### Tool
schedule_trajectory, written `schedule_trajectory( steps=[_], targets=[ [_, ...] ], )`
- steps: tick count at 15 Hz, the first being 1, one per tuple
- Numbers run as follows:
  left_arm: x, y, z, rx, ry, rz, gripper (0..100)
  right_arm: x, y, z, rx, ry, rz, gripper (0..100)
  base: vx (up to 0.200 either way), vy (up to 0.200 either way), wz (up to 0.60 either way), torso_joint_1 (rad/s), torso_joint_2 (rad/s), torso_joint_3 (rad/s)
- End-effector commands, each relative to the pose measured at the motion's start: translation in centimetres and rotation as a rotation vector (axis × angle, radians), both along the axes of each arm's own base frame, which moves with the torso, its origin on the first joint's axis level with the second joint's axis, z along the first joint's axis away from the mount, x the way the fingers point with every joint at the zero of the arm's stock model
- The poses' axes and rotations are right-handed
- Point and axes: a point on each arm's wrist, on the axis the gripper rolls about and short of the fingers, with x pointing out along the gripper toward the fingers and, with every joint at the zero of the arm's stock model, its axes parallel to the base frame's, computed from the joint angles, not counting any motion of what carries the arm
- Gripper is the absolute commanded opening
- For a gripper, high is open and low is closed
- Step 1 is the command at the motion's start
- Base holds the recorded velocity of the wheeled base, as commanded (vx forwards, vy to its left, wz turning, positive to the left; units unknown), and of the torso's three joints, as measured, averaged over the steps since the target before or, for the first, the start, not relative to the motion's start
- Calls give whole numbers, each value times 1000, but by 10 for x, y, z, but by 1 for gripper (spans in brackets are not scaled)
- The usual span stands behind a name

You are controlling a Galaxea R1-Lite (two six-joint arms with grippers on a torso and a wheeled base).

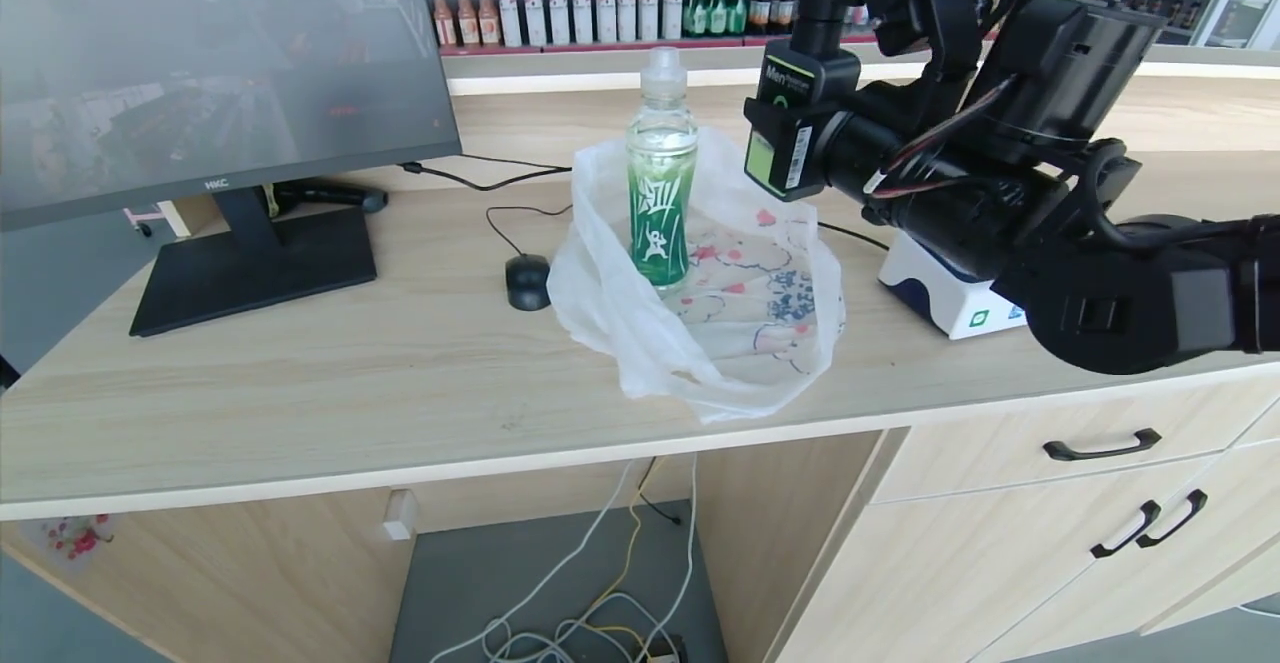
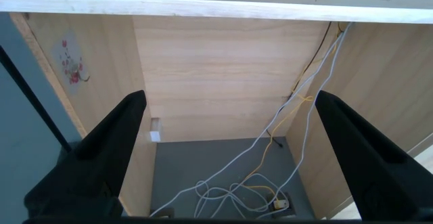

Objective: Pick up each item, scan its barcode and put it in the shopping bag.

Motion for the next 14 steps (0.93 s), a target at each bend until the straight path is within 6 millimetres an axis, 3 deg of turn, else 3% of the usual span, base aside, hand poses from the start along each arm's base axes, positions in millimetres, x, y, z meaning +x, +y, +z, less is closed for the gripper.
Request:
schedule_trajectory(
  steps=[1,5,9,14],
  targets=[
    [0,0,0,0,-1,0,100,27,2,-24,-20,49,-19,0,0,0,0,0,0,0],
    [0,0,0,0,-1,0,100,48,11,-46,-7,102,-16,0,0,0,0,0,0,0],
    [0,0,0,0,-1,0,100,55,13,-53,-11,110,-27,0,0,0,0,0,0,0],
    [0,0,0,0,-1,0,100,66,12,-75,7,162,-34,0,0,0,0,0,0,0]
  ],
)
